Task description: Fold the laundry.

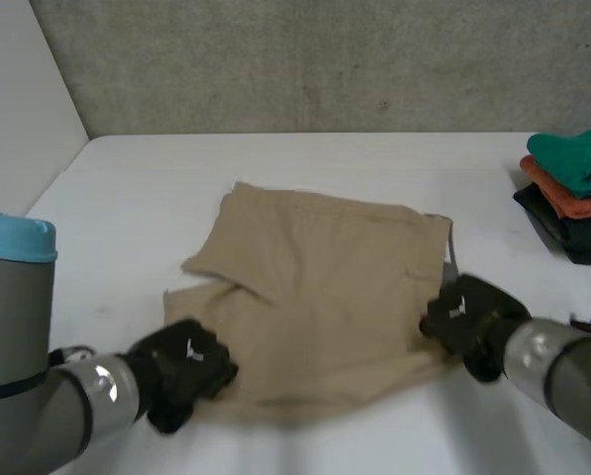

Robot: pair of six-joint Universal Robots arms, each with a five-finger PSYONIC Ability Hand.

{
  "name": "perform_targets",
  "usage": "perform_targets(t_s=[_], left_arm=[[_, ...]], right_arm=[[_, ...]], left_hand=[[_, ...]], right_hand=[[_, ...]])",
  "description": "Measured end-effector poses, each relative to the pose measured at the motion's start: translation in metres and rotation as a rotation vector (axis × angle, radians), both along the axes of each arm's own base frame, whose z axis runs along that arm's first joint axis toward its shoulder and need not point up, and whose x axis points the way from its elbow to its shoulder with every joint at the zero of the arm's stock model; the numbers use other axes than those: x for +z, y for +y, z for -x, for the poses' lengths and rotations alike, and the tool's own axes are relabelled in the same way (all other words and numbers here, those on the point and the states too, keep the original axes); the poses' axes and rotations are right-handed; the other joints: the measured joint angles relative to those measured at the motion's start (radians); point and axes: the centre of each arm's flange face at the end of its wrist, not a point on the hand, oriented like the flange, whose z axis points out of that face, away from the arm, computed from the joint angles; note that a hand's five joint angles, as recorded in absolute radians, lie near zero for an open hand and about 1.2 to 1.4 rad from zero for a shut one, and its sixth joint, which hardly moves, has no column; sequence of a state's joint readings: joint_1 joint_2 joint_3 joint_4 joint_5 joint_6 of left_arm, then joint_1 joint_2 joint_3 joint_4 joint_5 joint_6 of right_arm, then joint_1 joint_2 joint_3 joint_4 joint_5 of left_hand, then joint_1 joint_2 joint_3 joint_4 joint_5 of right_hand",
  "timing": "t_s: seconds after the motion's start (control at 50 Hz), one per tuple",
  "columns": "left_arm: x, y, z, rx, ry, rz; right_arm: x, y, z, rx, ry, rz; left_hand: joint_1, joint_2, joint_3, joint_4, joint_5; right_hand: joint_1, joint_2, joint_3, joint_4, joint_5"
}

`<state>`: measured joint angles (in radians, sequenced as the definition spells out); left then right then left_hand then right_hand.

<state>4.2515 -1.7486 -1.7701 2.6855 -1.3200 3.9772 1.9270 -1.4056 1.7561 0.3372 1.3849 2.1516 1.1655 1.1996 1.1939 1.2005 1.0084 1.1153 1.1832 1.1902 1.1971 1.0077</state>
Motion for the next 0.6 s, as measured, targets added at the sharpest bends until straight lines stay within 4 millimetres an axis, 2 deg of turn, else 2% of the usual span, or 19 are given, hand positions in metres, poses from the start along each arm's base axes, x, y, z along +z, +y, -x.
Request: perform_targets(t_s=[0.06,0.1,0.18,0.24,0.26,0.28,0.3,0.42,0.52,0.6], left_arm=[[0.009,0.010,-0.002,-0.034,-0.031,-0.035],[0.014,0.010,-0.001,-0.048,-0.033,-0.026],[0.024,-0.009,0.010,-0.062,0.002,0.080],[0.031,-0.043,0.027,-0.048,0.062,0.238],[0.031,-0.043,0.027,-0.048,0.062,0.238],[0.035,-0.067,0.039,-0.032,0.101,0.342],[0.037,-0.082,0.046,-0.022,0.124,0.405],[0.047,-0.154,0.088,0.043,0.230,0.678],[0.044,-0.190,0.113,0.079,0.273,0.769],[0.031,-0.211,0.134,0.091,0.293,0.805]], right_arm=[[0.003,0.011,0.003,0.057,0.013,-0.033],[0.004,0.012,0.003,0.074,0.005,-0.036],[0.009,0.000,-0.003,0.063,-0.072,-0.007],[0.010,-0.022,-0.010,0.003,-0.152,0.033],[0.010,-0.022,-0.010,0.003,-0.152,0.033],[0.010,-0.040,-0.014,-0.052,-0.204,0.062],[0.009,-0.052,-0.016,-0.087,-0.232,0.079],[0.003,-0.109,-0.026,-0.259,-0.344,0.186],[-0.006,-0.145,-0.036,-0.324,-0.393,0.270],[-0.021,-0.173,-0.048,-0.339,-0.426,0.346]], left_hand=[[0.000,0.000,0.000,0.000,0.000],[0.000,0.000,0.000,0.000,0.000],[0.000,0.000,0.000,0.000,0.000],[0.000,0.000,0.000,0.002,0.000],[0.000,0.000,0.000,0.002,0.000],[0.000,0.000,0.000,0.003,0.000],[0.000,0.000,0.000,0.003,0.000],[0.000,0.000,0.000,0.003,0.000],[0.000,0.000,0.000,0.003,0.000],[0.000,0.000,0.000,0.003,0.000]], right_hand=[[0.000,0.000,0.000,0.000,0.000],[0.000,0.000,0.000,0.000,0.000],[0.000,0.000,0.000,0.000,0.000],[0.000,0.000,0.000,0.000,0.000],[0.000,0.000,0.000,0.000,0.000],[0.000,0.000,0.000,0.000,0.000],[0.000,0.000,0.000,0.000,0.001],[0.000,0.000,0.000,0.000,0.007],[0.000,0.000,0.000,0.000,0.007],[0.000,0.000,0.000,0.000,0.008]])
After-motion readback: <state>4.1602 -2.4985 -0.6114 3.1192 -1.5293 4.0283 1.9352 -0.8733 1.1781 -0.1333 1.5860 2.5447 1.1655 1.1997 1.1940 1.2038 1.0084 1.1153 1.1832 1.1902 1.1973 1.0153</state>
